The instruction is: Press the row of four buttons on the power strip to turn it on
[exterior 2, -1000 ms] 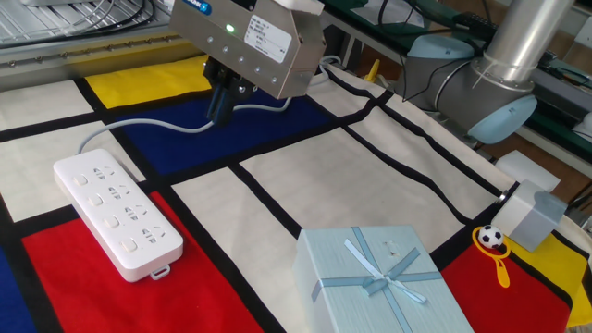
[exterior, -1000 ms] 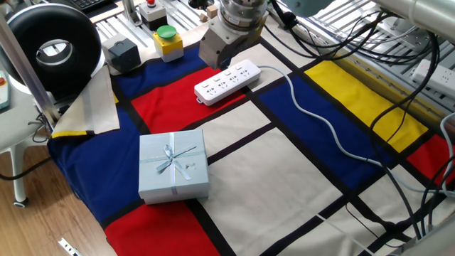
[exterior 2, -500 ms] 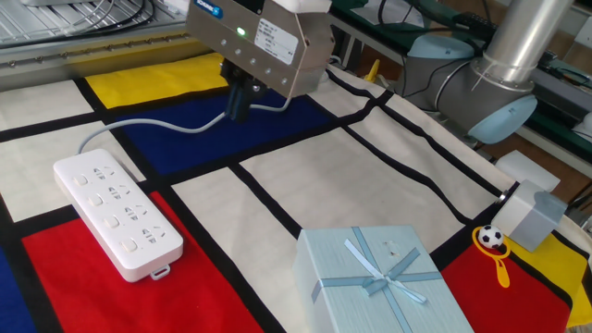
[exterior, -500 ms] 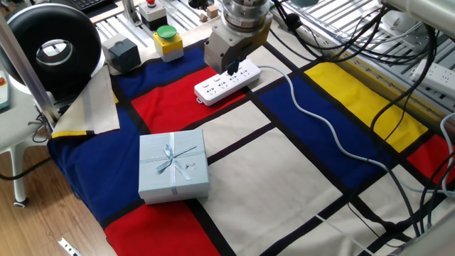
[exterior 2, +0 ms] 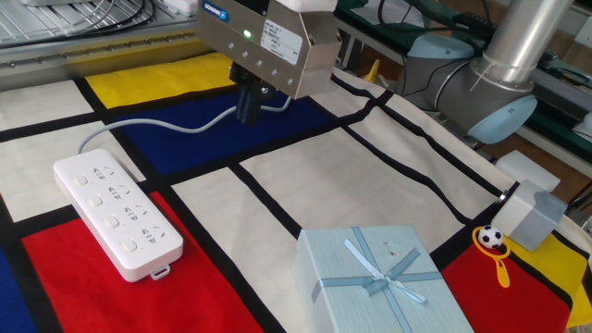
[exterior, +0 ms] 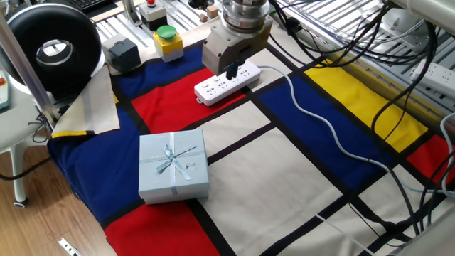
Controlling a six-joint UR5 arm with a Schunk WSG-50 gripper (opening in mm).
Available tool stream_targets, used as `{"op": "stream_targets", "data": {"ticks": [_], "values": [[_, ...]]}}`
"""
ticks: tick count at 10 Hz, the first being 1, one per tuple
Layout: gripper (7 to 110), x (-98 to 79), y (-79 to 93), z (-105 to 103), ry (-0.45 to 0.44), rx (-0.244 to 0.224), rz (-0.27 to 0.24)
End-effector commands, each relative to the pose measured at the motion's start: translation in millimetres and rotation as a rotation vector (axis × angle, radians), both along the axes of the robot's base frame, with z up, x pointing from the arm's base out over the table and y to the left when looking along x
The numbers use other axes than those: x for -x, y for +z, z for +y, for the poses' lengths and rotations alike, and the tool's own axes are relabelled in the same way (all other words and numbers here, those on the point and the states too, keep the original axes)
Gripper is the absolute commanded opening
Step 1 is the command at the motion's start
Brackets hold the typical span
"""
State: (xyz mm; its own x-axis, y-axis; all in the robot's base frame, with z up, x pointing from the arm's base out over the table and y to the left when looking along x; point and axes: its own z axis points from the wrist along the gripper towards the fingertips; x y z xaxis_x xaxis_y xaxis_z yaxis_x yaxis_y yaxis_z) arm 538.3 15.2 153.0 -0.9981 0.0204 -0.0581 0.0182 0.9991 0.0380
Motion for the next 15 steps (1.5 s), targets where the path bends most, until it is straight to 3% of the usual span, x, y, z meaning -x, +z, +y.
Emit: {"op": "stream_targets", "data": {"ticks": [1, 3, 6, 8, 10, 12, 13, 14, 15], "values": [[7, 6.3, 1.2, 2.6, -0.047, -0.015, 0.027], [7, 0.1, 1.1, 5.6, -0.048, -0.033, 0.007], [7, -33.3, -7.7, -18.9, -0.023, -0.053, 0.016], [7, -58.5, -16.4, -37.3, -0.023, -0.014, 0.023], [7, -84.3, -37.4, -40.7, -0.049, 0.004, 0.007], [7, -90.6, -45.8, -43.1, -0.048, 0.025, -0.006], [7, -91.6, -37.4, -44.6, -0.016, 0.033, -0.020], [7, -89.7, -37.5, -38.4, 0.001, 0.010, -0.013], [7, -85.1, -37.8, -40.7, -0.019, 0.018, 0.006]]}}
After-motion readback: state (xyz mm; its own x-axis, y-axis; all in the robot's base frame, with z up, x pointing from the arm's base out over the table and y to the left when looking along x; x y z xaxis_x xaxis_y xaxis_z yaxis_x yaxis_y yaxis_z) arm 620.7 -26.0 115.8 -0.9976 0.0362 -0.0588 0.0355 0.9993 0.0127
